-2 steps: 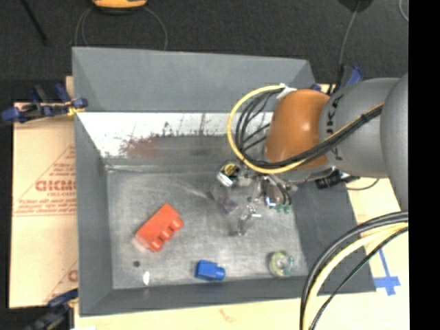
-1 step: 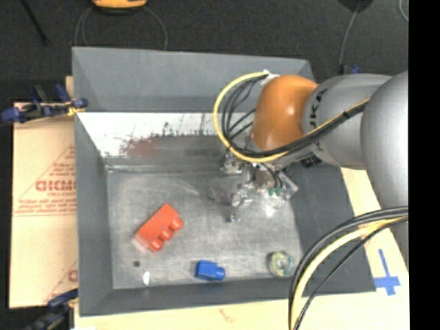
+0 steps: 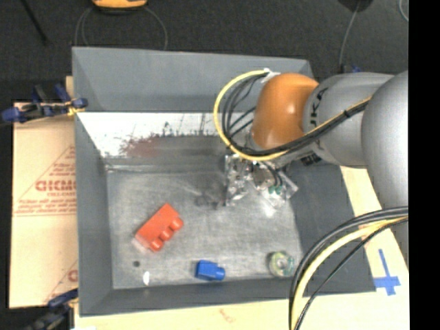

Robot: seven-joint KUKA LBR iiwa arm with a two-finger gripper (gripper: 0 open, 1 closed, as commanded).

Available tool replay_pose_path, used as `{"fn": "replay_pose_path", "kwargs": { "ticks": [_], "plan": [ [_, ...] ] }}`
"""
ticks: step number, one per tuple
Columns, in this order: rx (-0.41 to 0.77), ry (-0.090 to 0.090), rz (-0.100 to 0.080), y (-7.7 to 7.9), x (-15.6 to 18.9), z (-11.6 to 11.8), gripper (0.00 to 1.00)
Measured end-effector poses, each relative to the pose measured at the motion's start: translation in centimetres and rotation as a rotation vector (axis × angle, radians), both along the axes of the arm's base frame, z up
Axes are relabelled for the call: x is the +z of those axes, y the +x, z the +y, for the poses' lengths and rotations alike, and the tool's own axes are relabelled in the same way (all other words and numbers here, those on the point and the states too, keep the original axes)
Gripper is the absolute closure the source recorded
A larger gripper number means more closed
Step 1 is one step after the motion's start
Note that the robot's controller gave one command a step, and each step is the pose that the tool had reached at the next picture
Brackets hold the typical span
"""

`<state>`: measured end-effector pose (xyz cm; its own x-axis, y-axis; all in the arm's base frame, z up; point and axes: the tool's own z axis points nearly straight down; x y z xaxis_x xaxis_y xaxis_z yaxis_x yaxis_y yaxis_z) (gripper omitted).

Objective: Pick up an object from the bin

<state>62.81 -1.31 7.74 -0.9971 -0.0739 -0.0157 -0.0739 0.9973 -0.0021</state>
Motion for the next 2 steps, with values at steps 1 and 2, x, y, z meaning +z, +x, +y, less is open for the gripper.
{"fn": "replay_pose_path", "kwargs": {
  "ticks": [1,2],
  "plan": [
    [0.171,-0.002,0.002,-1.8,16.6,0.6,1.00],
    [0.204,0.000,0.022,-6.6,5.6,-4.2,1.00]
  ]
}}
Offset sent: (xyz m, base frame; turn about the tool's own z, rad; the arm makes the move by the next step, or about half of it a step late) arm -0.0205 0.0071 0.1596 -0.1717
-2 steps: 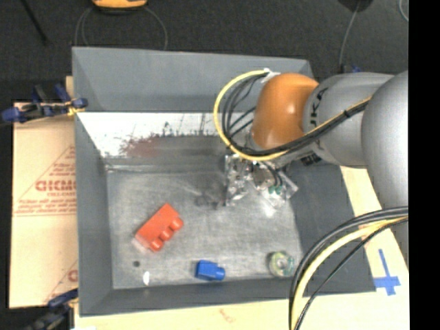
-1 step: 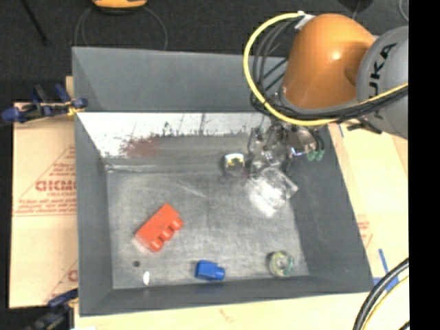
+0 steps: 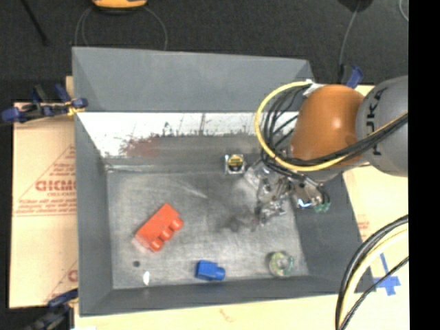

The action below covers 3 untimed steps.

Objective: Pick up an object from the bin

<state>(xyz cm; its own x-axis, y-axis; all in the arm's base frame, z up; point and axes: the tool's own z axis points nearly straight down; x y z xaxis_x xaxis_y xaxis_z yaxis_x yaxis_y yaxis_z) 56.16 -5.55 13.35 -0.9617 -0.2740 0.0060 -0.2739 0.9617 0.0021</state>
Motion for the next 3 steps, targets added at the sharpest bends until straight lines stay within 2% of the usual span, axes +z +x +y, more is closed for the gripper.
{"fn": "replay_pose_path", "kwargs": {
  "ticks": [1,2,3],
  "plan": [
    [0.001,0.001,-0.004,-3.0,-2.6,-0.7,1.00],
    [0.005,-0.002,-0.018,-2.0,9.2,0.2,1.00],
    [-0.066,0.001,0.000,-5.7,-2.5,1.2,1.00]
  ]
}}
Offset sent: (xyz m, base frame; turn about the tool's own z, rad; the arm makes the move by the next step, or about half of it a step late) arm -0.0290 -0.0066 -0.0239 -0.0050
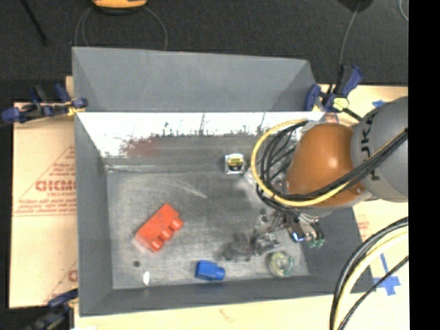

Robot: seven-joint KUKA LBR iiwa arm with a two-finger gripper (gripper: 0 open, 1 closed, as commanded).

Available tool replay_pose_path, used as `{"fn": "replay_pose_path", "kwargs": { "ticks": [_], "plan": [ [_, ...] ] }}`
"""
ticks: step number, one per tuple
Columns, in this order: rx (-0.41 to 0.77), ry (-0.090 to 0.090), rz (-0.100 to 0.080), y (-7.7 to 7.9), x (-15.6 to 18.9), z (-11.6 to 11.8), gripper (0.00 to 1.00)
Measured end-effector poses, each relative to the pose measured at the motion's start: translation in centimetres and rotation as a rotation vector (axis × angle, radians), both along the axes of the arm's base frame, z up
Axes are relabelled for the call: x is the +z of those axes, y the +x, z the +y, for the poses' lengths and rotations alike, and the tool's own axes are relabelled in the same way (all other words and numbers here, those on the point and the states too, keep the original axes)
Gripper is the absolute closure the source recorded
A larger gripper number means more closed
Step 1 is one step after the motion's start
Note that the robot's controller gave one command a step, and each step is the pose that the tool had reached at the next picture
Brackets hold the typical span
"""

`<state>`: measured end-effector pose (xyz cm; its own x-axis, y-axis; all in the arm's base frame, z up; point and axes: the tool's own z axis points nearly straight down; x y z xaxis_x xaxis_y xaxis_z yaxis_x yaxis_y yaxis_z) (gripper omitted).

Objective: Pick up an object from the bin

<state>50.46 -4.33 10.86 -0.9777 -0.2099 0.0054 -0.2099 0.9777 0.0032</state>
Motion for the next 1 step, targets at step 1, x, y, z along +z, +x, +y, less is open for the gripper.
{"fn": "replay_pose_path", "kwargs": {
  "ticks": [1],
  "plan": [
    [0.015,-0.005,-0.019,1.63,11.81,-2.84,1.00]
  ]
}}
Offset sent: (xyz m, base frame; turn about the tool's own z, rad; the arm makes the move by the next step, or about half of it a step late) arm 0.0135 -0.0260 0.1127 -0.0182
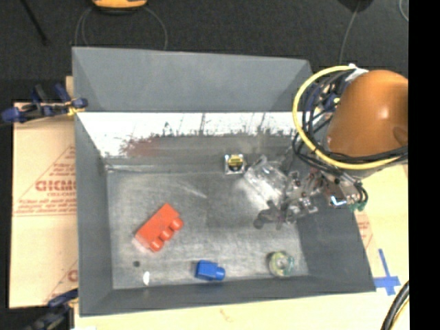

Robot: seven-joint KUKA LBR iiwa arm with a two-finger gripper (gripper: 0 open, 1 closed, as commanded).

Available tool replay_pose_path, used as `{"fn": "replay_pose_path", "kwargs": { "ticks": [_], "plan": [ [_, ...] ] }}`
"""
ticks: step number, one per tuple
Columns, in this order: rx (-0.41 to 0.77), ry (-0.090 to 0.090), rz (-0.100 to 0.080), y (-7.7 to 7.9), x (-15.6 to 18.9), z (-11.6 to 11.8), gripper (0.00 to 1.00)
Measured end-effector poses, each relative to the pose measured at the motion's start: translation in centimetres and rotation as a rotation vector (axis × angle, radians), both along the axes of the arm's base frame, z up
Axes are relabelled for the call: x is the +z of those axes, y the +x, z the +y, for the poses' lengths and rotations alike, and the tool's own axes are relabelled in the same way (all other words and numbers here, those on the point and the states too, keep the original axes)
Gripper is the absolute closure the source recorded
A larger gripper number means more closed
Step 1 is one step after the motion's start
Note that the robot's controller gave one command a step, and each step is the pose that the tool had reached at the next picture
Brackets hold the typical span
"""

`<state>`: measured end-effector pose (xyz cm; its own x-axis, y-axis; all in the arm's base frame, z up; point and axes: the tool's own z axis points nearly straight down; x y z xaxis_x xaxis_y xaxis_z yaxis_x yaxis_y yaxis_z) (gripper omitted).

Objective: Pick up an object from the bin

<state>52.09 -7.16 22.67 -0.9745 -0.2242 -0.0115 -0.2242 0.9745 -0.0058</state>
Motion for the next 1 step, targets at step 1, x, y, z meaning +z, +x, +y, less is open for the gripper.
{"fn": "replay_pose_path", "kwargs": {
  "ticks": [1],
  "plan": [
    [0.307,0.002,0.015,-2.34,-7.54,2.71,1.00]
  ]
}}
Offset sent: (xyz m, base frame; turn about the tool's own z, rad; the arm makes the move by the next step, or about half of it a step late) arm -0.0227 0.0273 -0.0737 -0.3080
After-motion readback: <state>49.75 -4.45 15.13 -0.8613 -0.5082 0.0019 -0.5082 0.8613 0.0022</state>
